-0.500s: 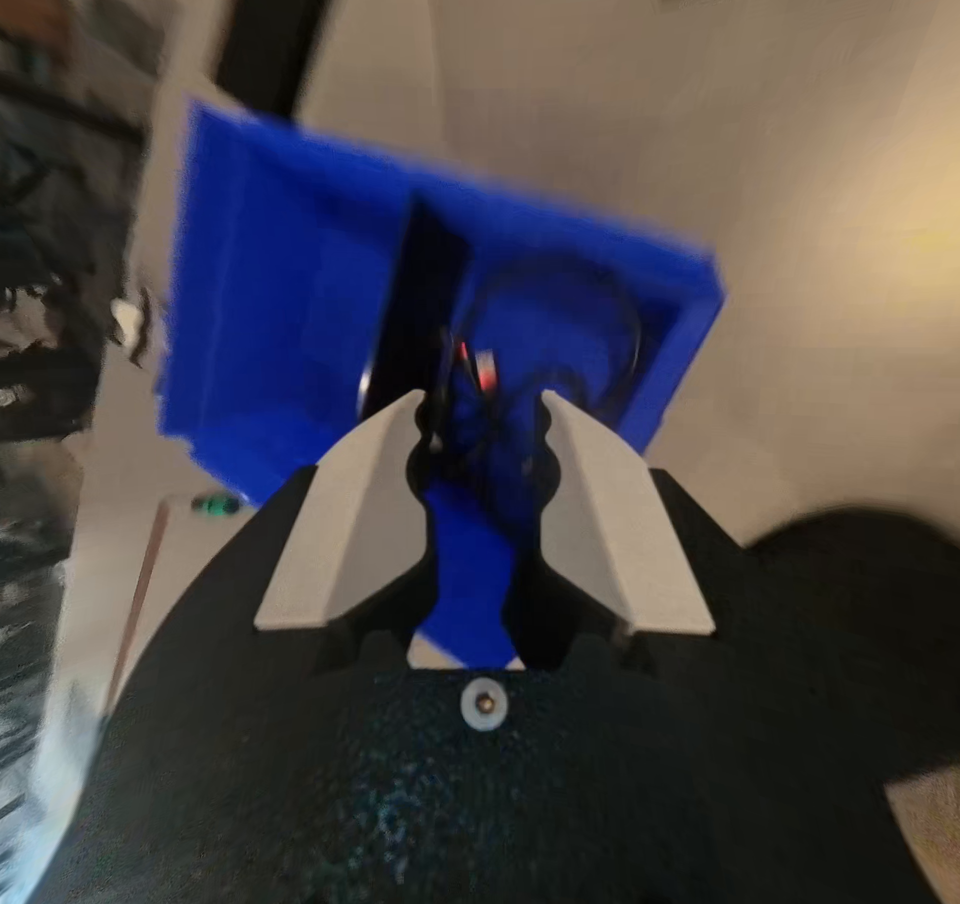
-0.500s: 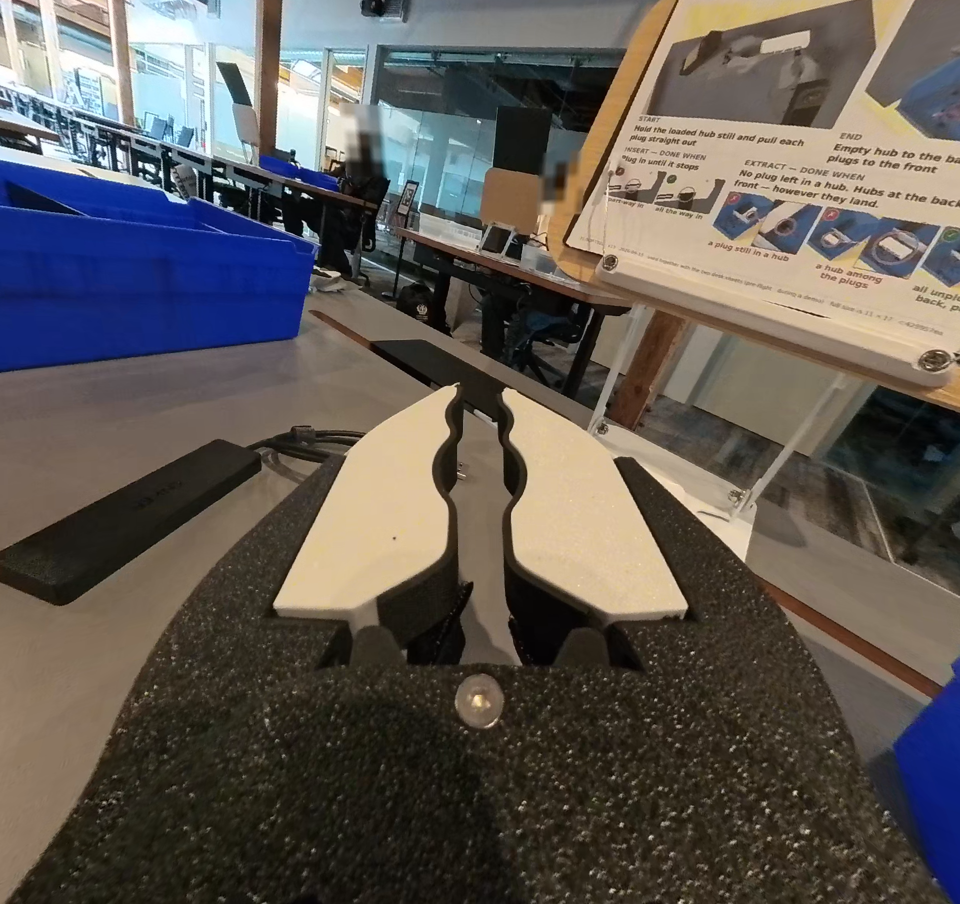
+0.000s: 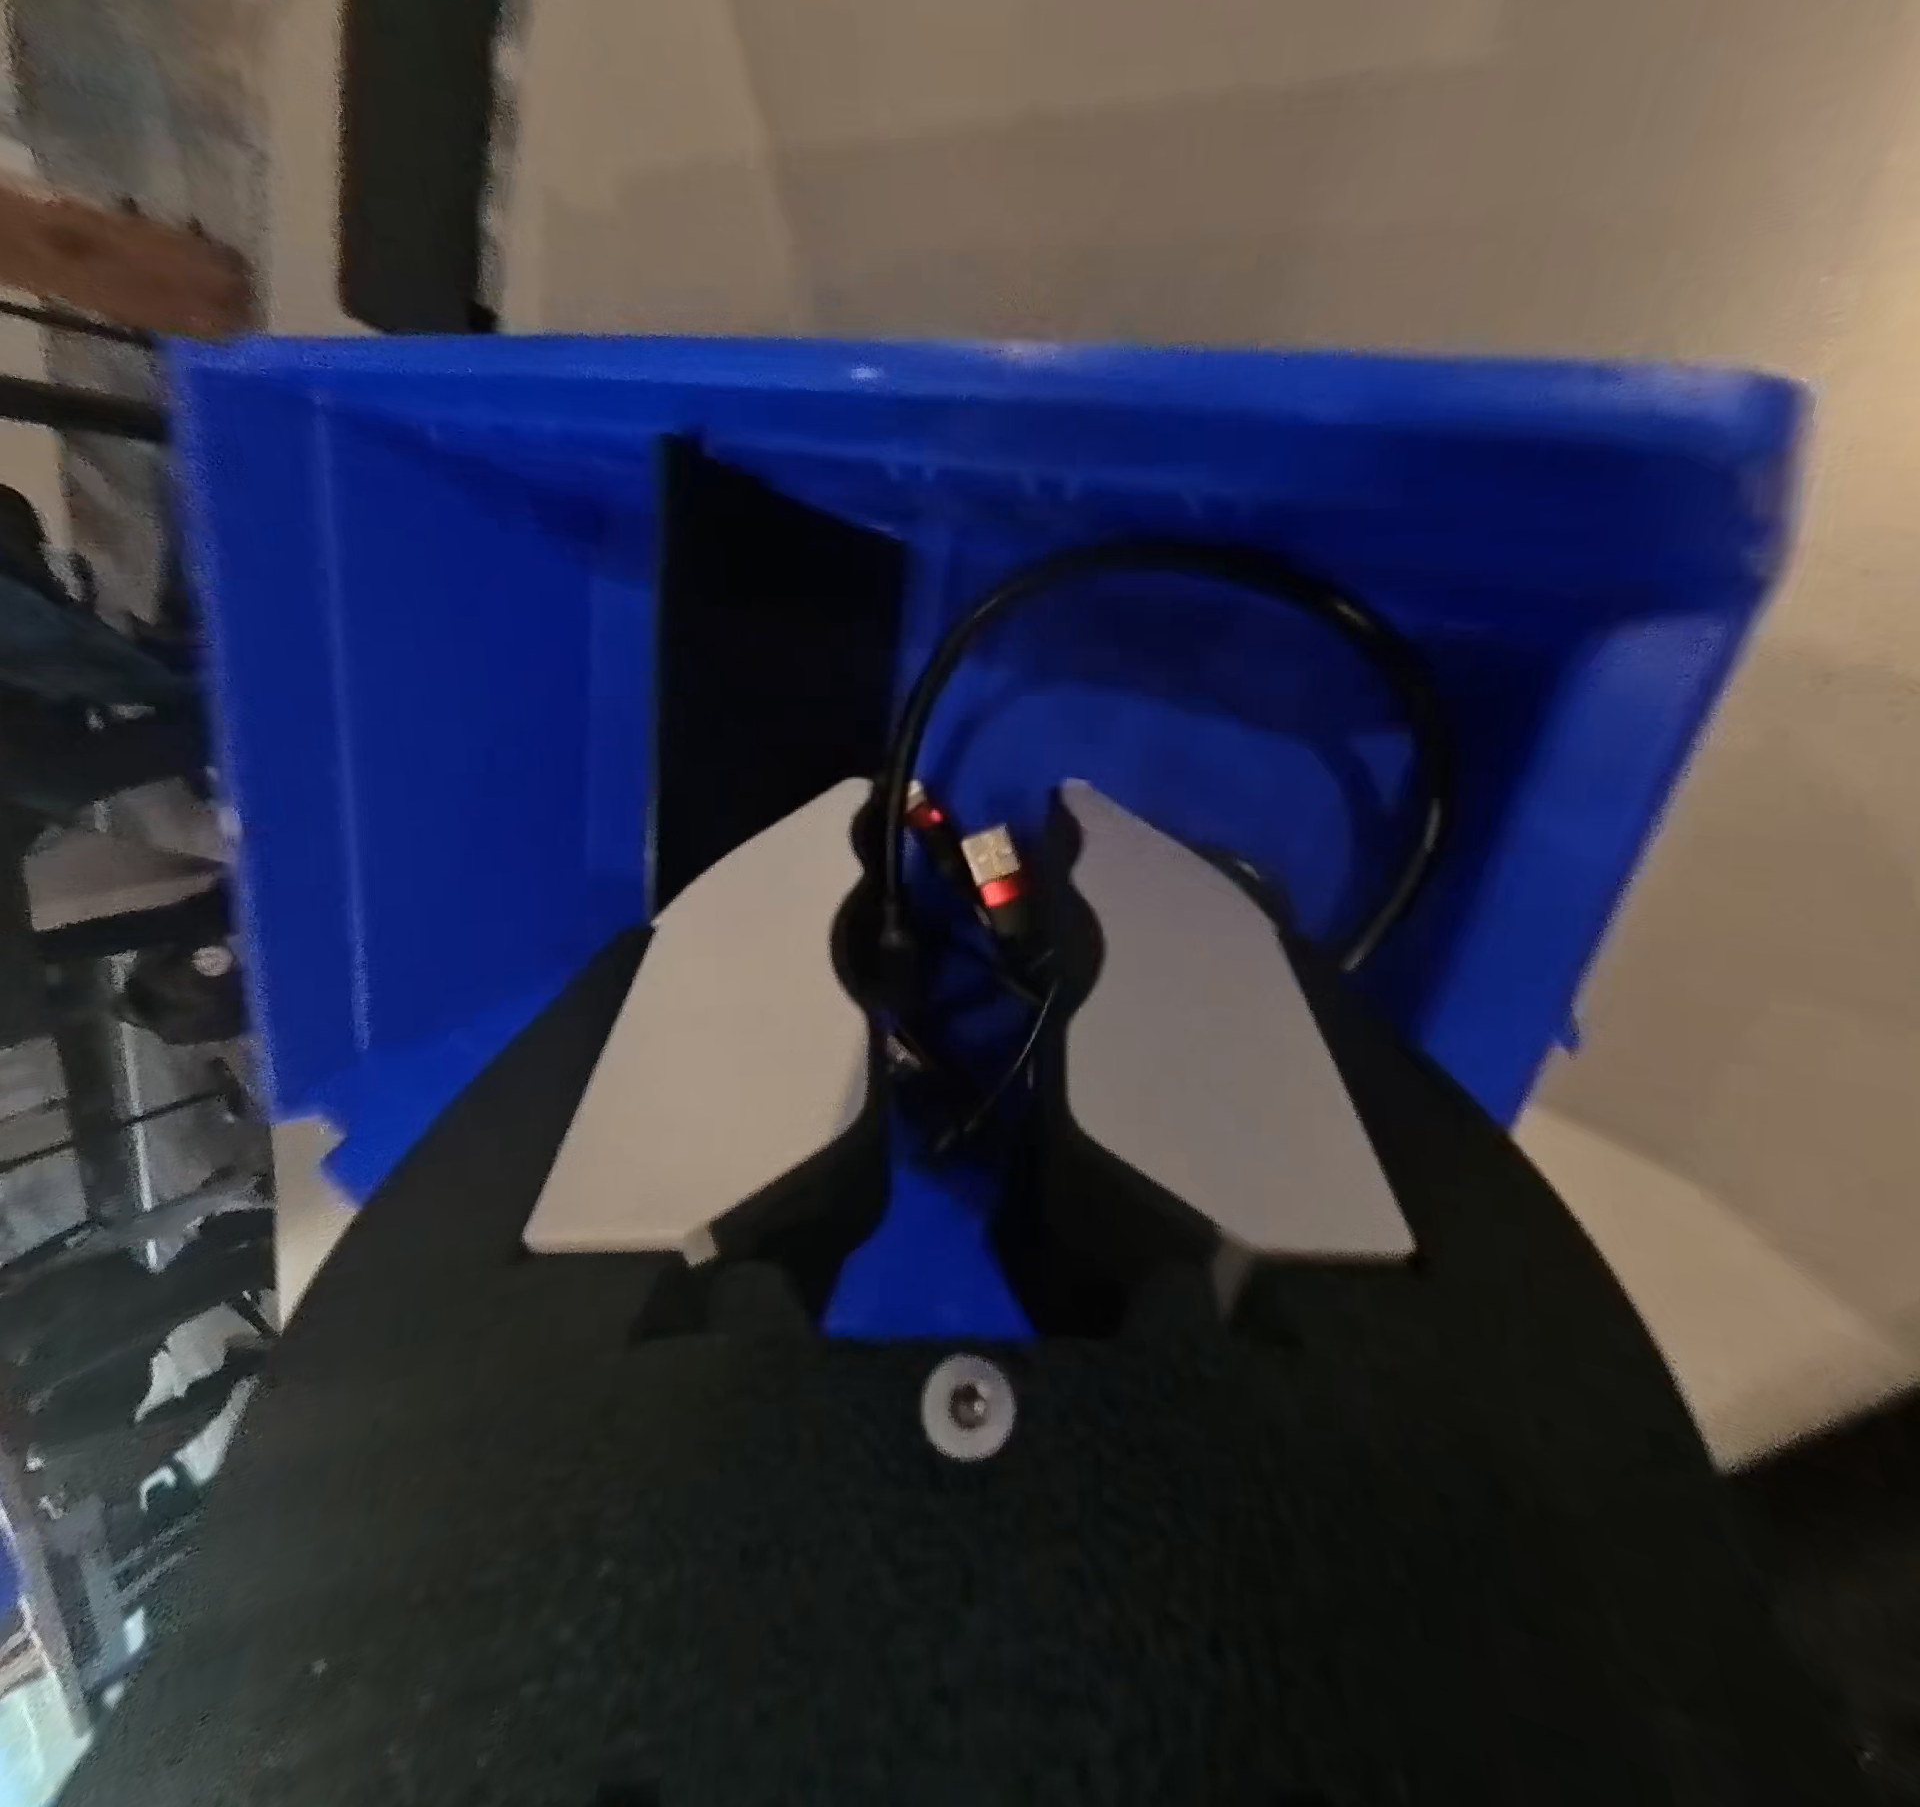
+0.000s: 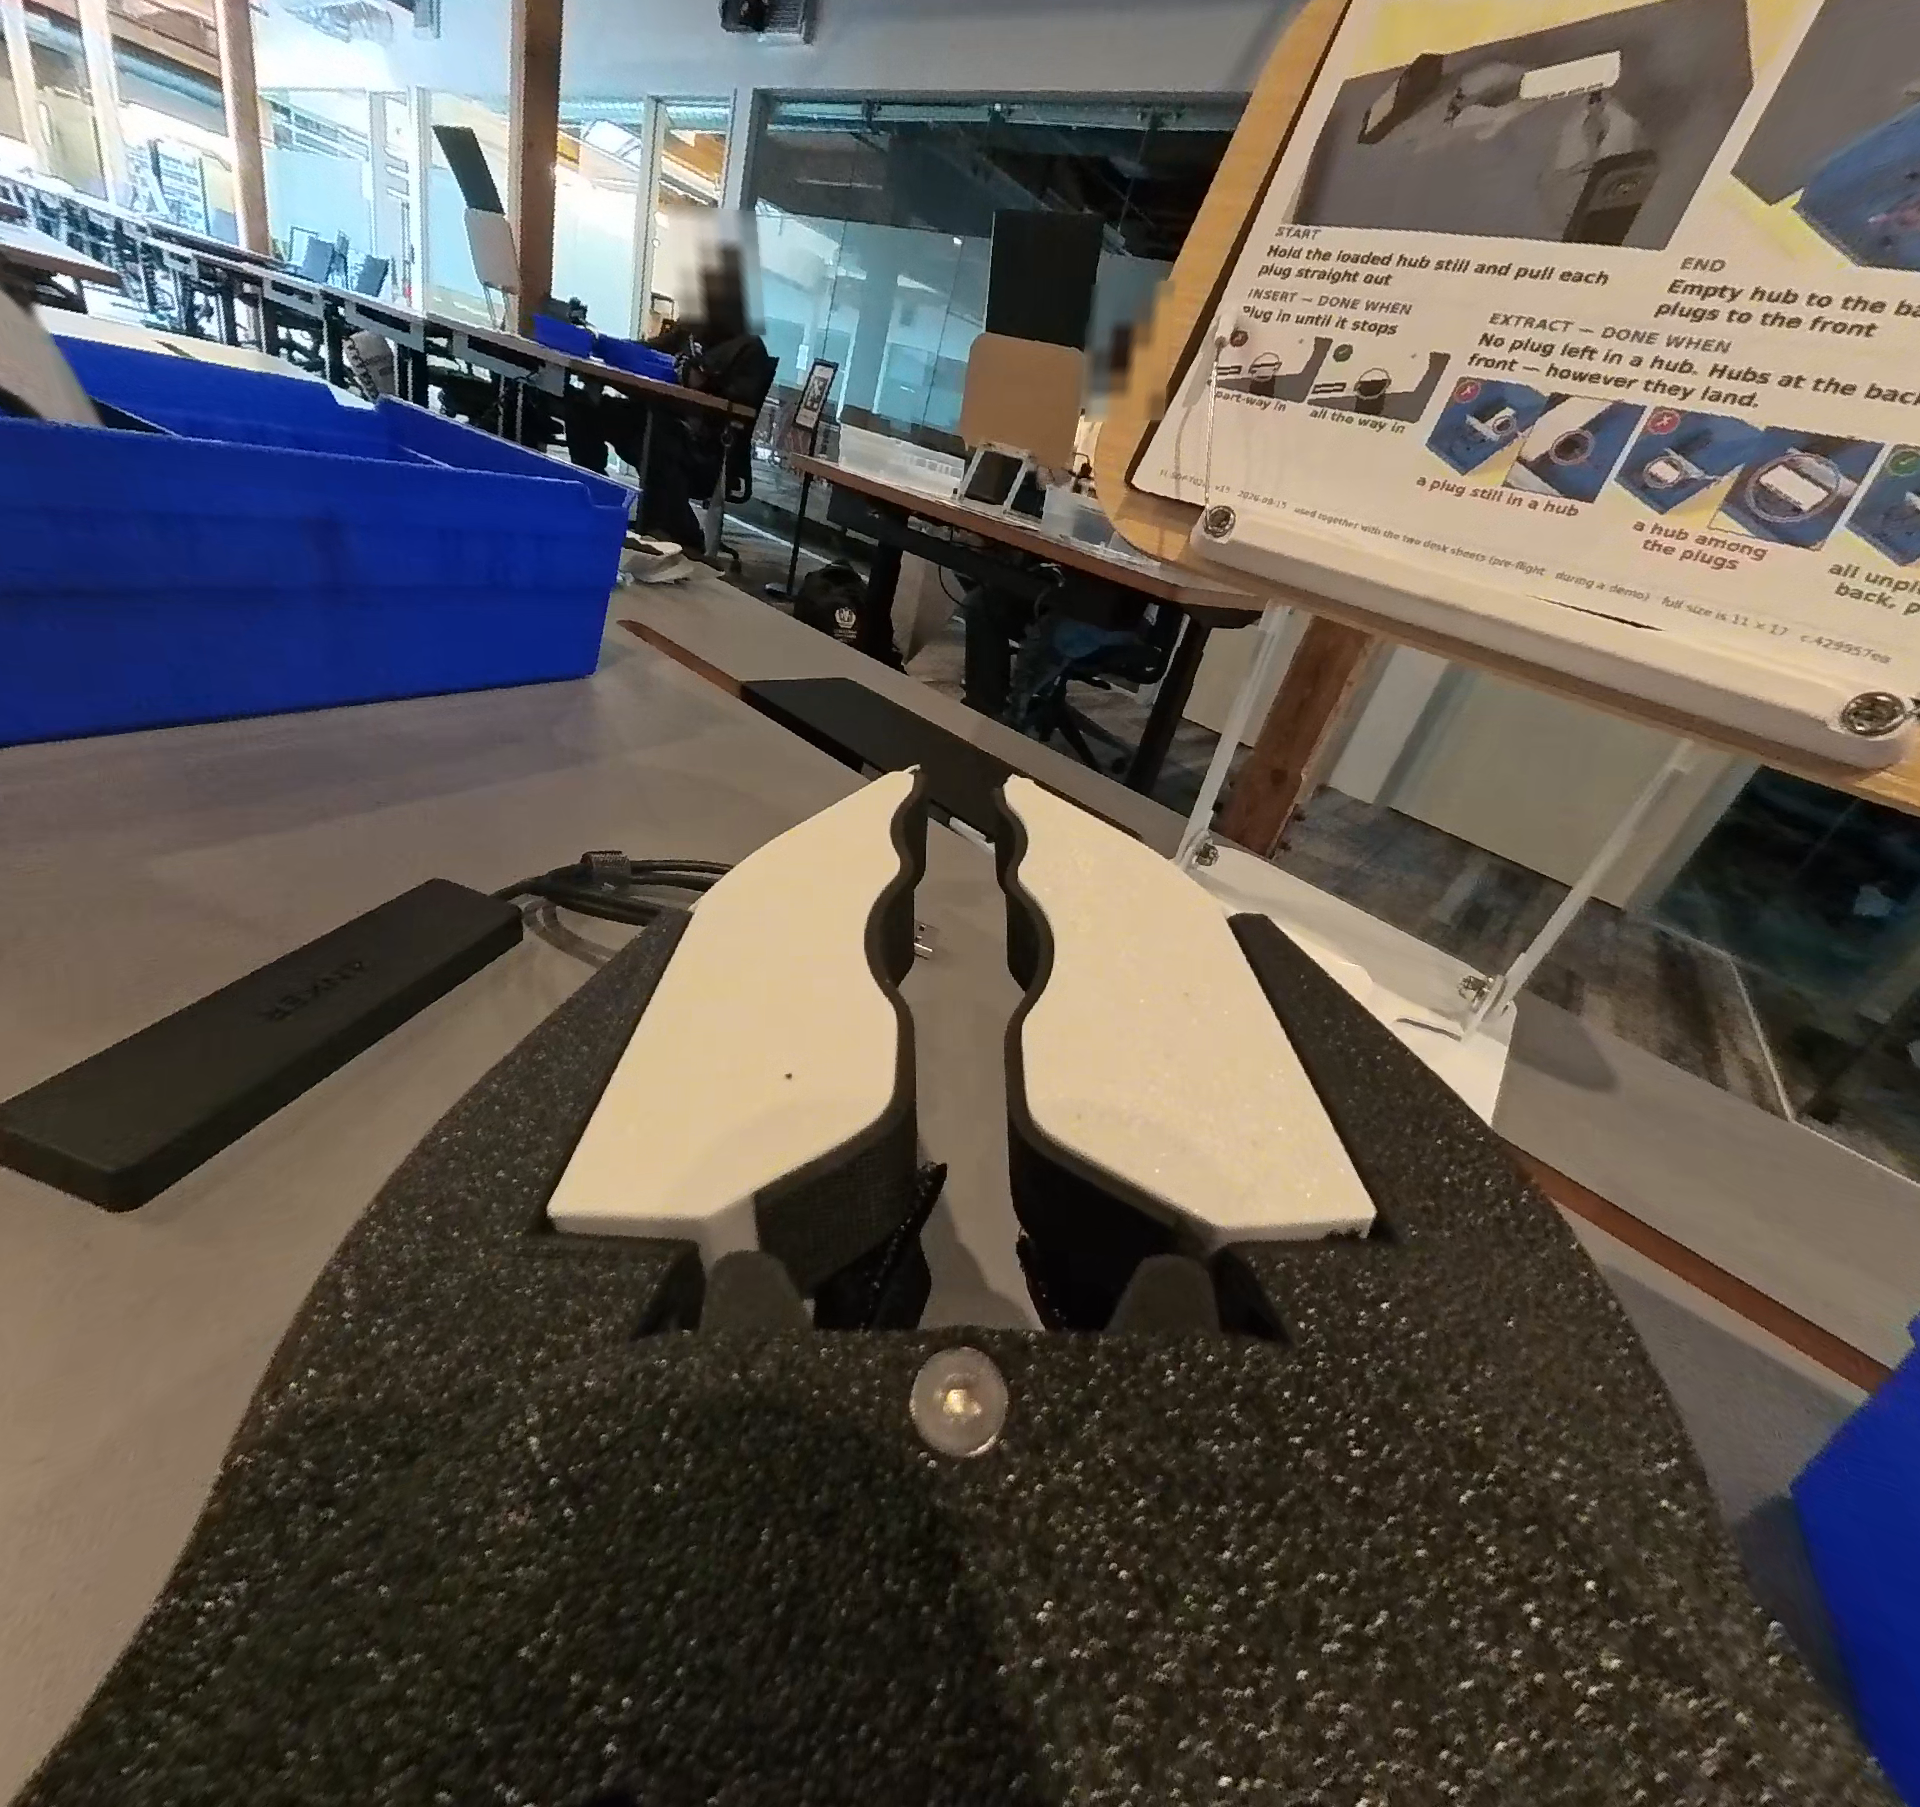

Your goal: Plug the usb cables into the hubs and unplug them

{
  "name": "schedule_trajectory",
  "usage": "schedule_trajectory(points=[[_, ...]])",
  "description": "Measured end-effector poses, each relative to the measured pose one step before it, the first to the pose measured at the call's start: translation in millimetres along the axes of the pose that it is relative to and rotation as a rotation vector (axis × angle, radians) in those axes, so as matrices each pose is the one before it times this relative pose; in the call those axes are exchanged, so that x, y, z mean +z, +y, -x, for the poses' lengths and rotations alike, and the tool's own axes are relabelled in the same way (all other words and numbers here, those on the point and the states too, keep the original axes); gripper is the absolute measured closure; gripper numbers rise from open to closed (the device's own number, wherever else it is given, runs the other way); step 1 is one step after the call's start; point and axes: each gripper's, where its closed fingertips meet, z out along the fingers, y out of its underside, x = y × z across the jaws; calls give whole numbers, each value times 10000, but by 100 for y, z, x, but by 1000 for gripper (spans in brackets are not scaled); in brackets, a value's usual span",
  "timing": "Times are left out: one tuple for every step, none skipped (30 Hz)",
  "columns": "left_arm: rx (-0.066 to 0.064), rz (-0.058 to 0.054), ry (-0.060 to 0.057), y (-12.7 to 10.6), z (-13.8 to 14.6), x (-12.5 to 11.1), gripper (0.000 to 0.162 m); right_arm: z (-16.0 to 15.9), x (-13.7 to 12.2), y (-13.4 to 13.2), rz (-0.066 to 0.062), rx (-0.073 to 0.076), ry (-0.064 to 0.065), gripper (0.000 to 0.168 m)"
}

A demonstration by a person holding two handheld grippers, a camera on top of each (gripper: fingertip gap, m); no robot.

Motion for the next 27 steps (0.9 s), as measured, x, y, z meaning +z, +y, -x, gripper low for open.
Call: schedule_trajectory(points=[[-12,147,88,-27,-89,571,128,7,0,1,0,1,-5,156],[39,47,-30,-117,79,495,127,-5,4,5,1,5,-3,156],[115,-9,-62,-173,117,416,127,13,11,5,3,3,-5,156],[152,-20,-101,-172,168,351,127,13,3,-6,4,-7,-9,156],[166,-18,-164,-180,243,302,127,18,9,5,-1,-8,-3,156],[170,-34,-136,-203,181,296,129,14,5,-2,0,-6,-7,156],[172,-34,-140,-213,126,278,131,16,6,3,5,-9,-5,157],[215,-3,-181,-150,142,257,137,8,5,-1,0,-6,-3,157],[301,-8,-94,-155,-42,179,149,17,13,2,1,2,-9,157],[307,-24,-61,-125,-154,173,153,10,-3,5,4,2,-7,157],[223,40,-78,-7,-114,149,153,2,-1,1,1,2,0,157],[108,17,-64,5,-75,57,154,-11,-3,-10,-1,3,1,157],[20,-4,-147,17,122,-63,154,3,-14,-11,-5,-1,3,157],[-70,8,-311,94,399,-181,154,6,-13,-12,-6,-1,2,157],[-156,37,-357,185,581,-323,156,-11,-5,3,1,2,3,157],[-252,24,-345,233,680,-438,157,6,1,6,6,-2,1,157],[-334,-77,-283,171,679,-548,156,12,-5,-1,2,-3,-1,157],[-405,-166,-256,98,704,-667,157,3,5,-2,0,-4,2,157],[-435,-188,-287,73,790,-731,156,5,-5,-1,2,-5,3,157],[-398,-187,-357,59,924,-810,157,8,-5,-2,1,-7,0,157],[-356,-201,-384,19,990,-837,157,18,6,3,5,-5,-3,157],[-341,-221,-378,-59,998,-856,157,13,10,20,9,-8,-2,157],[-324,-258,-361,-166,983,-856,157,12,5,4,6,-12,-3,157],[-308,-273,-328,-258,945,-836,157,17,1,-5,1,-9,-1,157],[-278,-279,-294,-361,908,-798,157,21,-3,8,4,-8,-2,157],[-250,-281,-208,-454,796,-730,157,6,-6,1,4,-7,2,157],[-236,-273,-196,-547,762,-687,157,6,-1,-9,-3,-4,3,157]])
